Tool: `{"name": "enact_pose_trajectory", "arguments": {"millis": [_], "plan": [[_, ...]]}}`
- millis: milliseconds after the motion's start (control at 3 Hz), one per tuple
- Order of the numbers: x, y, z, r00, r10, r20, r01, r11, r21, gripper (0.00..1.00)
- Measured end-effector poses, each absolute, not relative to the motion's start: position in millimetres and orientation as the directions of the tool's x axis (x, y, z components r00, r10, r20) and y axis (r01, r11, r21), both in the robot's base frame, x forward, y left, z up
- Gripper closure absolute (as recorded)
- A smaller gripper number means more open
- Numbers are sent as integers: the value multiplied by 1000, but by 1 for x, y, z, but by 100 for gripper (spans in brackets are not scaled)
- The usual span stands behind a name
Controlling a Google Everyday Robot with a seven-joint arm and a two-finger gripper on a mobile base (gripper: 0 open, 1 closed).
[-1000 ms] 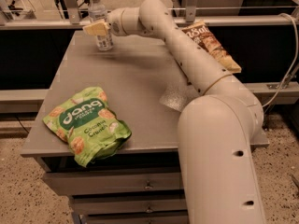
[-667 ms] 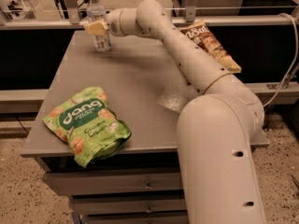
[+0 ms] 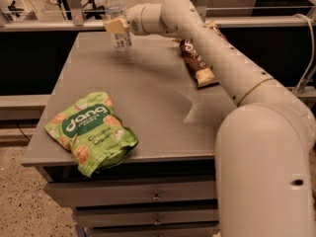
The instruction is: Knock blue plastic bottle over
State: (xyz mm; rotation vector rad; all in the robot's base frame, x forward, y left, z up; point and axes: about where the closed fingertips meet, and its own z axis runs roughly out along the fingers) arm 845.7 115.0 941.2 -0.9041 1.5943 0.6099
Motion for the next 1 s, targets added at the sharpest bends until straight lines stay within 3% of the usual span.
{"name": "enact_pose_trajectory", "arguments": {"millis": [1000], "plan": [[781,1,955,-96,-545,-833,-855,473,-211,100]]}}
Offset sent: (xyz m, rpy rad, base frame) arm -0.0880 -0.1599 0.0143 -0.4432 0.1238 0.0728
